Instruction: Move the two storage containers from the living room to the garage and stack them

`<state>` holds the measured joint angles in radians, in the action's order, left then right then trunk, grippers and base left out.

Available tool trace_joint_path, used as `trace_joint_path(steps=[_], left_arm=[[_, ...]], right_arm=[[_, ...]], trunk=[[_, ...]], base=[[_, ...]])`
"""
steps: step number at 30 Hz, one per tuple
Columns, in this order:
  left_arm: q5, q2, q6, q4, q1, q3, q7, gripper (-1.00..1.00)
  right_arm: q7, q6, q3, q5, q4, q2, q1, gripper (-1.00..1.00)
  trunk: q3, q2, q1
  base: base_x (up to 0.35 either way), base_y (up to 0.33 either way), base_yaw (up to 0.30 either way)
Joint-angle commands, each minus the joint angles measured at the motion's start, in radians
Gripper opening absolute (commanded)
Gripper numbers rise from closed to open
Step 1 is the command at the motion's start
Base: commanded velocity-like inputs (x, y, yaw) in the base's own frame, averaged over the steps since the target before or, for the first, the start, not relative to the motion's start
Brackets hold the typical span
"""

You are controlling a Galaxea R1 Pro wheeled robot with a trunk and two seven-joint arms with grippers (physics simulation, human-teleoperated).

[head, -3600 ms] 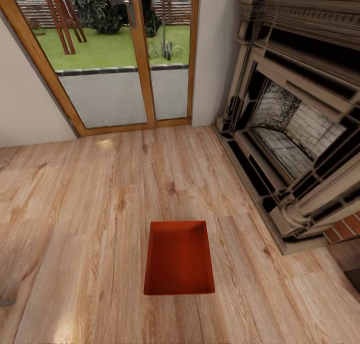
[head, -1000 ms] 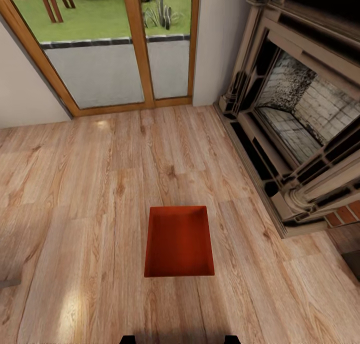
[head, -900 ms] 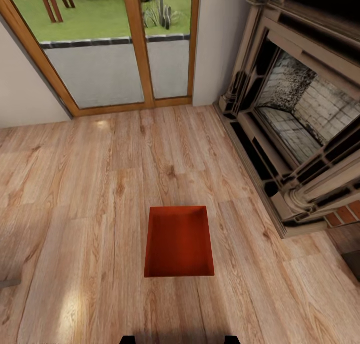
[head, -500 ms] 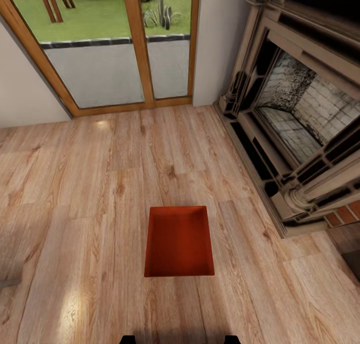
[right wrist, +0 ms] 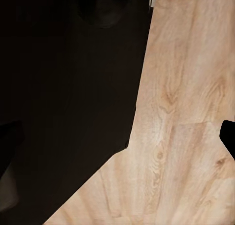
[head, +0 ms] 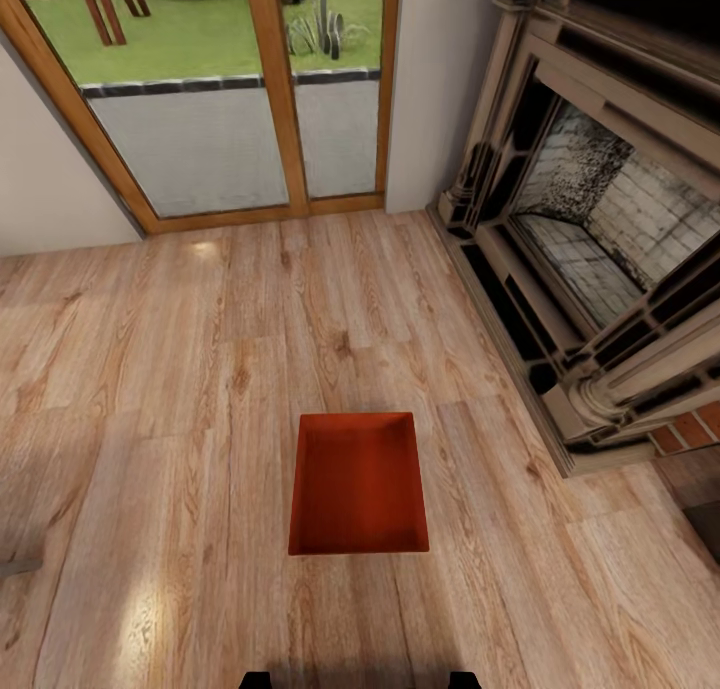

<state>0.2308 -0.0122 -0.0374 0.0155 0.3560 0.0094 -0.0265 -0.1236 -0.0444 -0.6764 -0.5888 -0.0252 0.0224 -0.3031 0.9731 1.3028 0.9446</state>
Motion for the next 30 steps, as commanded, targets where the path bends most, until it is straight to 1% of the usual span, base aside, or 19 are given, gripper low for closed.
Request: trace_joint_path(steps=[1, 2, 5, 6, 7, 9, 11, 12, 13, 14, 15, 16, 18, 19, 21, 23, 25, 28, 30], left_arm=[[0.007, -0.012, -0.011, 0.077, 0.0, 0.001, 0.031, 1.0], [0.007, -0.014, -0.013, 0.097, 0.001, 0.001, 0.036, 1.0], [0.007, -0.035, -0.024, 0.211, 0.001, 0.002, 0.047, 1.0], [0.007, -0.038, -0.027, 0.23, 0.001, 0.003, 0.048, 1.0], [0.007, -0.043, -0.041, 0.292, 0.001, 0.004, 0.049, 1.0], [0.007, -0.046, -0.078, 0.37, 0.002, 0.004, 0.05, 1.0], [0.007, -0.048, -0.157, 0.485, 0.002, 0.004, 0.054, 1.0], [0.007, -0.051, -0.22, 0.569, 0.003, 0.005, 0.056, 1.0], [0.007, -0.053, -0.258, 0.619, 0.003, 0.005, 0.057, 1.0], [0.007, -0.054, -0.29, 0.664, 0.005, 0.006, 0.058, 1.0], [0.007, -0.056, -0.324, 0.717, 0.006, 0.007, 0.059, 1.0], [0.008, -0.057, -0.338, 0.739, 0.008, 0.007, 0.06, 1.0], [0.013, -0.058, -0.361, 0.757, 0.013, 0.007, 0.059, 1.0], [0.014, -0.057, -0.367, 0.758, 0.014, 0.007, 0.06, 1.0], [0.012, -0.056, -0.412, 0.76, 0.023, 0.007, 0.062, 1.0], [0.009, -0.054, -0.448, 0.762, 0.043, 0.007, 0.063, 1.0], [0.009, -0.05, -0.473, 0.759, 0.091, 0.006, 0.063, 1.0], [0.01, -0.038, -0.484, 0.741, 0.138, 0.004, 0.063, 1.0], [0.009, -0.017, -0.486, 0.693, 0.183, 0.002, 0.064, 1.0]], right_arm=[[-0.004, -0.003, -0.008, -0.008, 0.027, -0.019, 0.001, 1.0], [-0.005, -0.002, -0.008, -0.008, 0.037, -0.023, 0.001, 1.0], [-0.01, -0.001, -0.007, -0.008, 0.105, -0.054, -0.003, 1.0], [-0.01, 0.0, -0.007, -0.008, 0.119, -0.06, -0.004, 1.0], [-0.014, 0.006, -0.006, -0.008, 0.167, -0.074, -0.006, 1.0], [-0.028, 0.027, -0.006, -0.008, 0.221, -0.084, -0.011, 1.0], [-0.06, 0.068, -0.005, -0.008, 0.289, -0.092, -0.023, 1.0], [-0.092, 0.092, -0.003, -0.008, 0.328, -0.095, -0.037, 1.0], [-0.114, 0.102, -0.002, -0.009, 0.349, -0.096, -0.051, 1.0], [-0.135, 0.11, -0.001, -0.009, 0.365, -0.097, -0.069, 1.0], [-0.16, 0.121, 0.0, -0.009, 0.379, -0.096, -0.104, 1.0], [-0.172, 0.129, 0.0, -0.01, 0.384, -0.094, -0.129, 1.0], [-0.186, 0.152, 0.001, -0.011, 0.39, -0.089, -0.192, 1.0], [-0.187, 0.156, 0.001, -0.012, 0.391, -0.088, -0.204, 1.0], [-0.19, 0.17, 0.001, -0.013, 0.392, -0.082, -0.25, 1.0], [-0.192, 0.178, 0.001, -0.014, 0.393, -0.079, -0.283, 1.0], [-0.194, 0.188, 0.001, -0.015, 0.389, -0.069, -0.325, 1.0], [-0.197, 0.201, 0.001, -0.017, 0.381, -0.053, -0.362, 1.0], [-0.199, 0.206, 0.002, -0.018, 0.376, -0.035, -0.381, 1.0]], trunk=[[0.0, 0.0, 0.0], [0.0, 0.0, 0.0], [0.0, 0.0, 0.0], [0.0, 0.0, 0.0], [0.0, 0.0, 0.0], [0.0, 0.0, 0.0], [0.0, 0.0, 0.0], [0.0, 0.0, 0.0], [0.0, 0.0, 0.0], [0.0, 0.0, 0.0], [0.0, 0.0, 0.0], [0.0, 0.0, 0.0], [0.0, 0.0, 0.0], [0.0, 0.0, 0.0], [0.0, 0.0, 0.0], [0.0, 0.0, 0.0], [0.0, 0.0, 0.0], [0.0, 0.0, 0.0], [0.0, 0.0, 0.0]], base=[[0.0, 0.0, 0.0], [0.0, 0.0, 0.0], [0.0, 0.0, 0.0], [0.0, 0.0, 0.0], [0.0, 0.0, 0.0], [0.0, 0.0, 0.0], [0.0, 0.0, 0.0], [0.0, 0.0, 0.0], [0.0, 0.0, 0.0], [0.0, 0.0, 0.0], [0.0, 0.0, 0.0], [0.0, 0.0, 0.0], [0.0, 0.0, 0.0], [0.0, 0.0, 0.0], [0.0, 0.0, 0.0], [0.0, 0.0, 0.0], [0.0, 0.0, 0.0], [0.0, 0.0, 0.0], [0.0, 0.0, 0.0]])
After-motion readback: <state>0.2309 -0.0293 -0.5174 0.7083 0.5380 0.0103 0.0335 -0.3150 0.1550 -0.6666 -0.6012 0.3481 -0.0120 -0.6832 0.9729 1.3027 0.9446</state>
